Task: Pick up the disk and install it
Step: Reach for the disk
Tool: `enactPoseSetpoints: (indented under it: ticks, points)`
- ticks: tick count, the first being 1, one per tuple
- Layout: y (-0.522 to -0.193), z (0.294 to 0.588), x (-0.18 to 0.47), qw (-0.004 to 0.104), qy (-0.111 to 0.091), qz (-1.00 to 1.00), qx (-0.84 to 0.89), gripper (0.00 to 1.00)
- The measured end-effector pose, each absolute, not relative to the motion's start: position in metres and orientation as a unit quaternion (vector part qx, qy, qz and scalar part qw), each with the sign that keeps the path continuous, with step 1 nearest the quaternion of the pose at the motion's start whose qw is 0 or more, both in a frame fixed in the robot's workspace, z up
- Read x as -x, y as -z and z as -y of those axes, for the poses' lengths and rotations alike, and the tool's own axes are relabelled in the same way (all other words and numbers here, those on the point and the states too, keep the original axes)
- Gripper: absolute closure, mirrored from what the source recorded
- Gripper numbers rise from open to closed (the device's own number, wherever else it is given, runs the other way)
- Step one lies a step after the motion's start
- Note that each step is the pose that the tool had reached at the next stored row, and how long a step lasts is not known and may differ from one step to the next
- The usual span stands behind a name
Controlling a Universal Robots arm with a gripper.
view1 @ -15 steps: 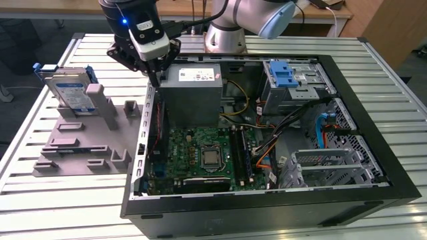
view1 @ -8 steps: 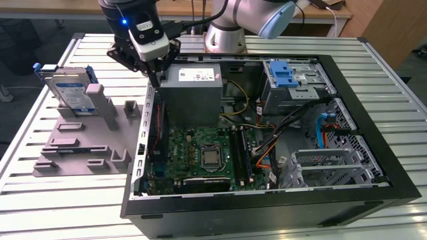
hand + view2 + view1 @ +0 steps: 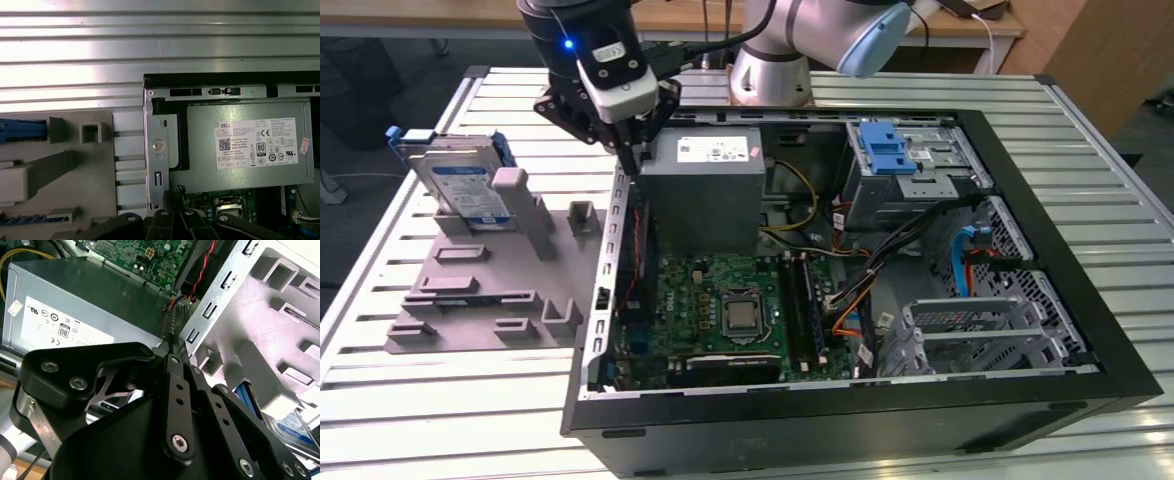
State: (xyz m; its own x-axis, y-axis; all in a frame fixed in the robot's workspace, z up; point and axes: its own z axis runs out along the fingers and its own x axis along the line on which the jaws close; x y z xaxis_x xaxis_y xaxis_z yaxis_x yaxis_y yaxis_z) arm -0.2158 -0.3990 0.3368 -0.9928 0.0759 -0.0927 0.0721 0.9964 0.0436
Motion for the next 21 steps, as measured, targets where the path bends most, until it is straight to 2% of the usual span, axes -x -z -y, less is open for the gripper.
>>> enactPoseSetpoints:
  ticks: [13,21]
  points:
    - [-0.337,0.399,0.217,0.046,-0.020,-0.998,-0.037,0.89]
    - [-0.350,0.398,0.216,0.046,-0.020,-0.998,-0.037,0.89]
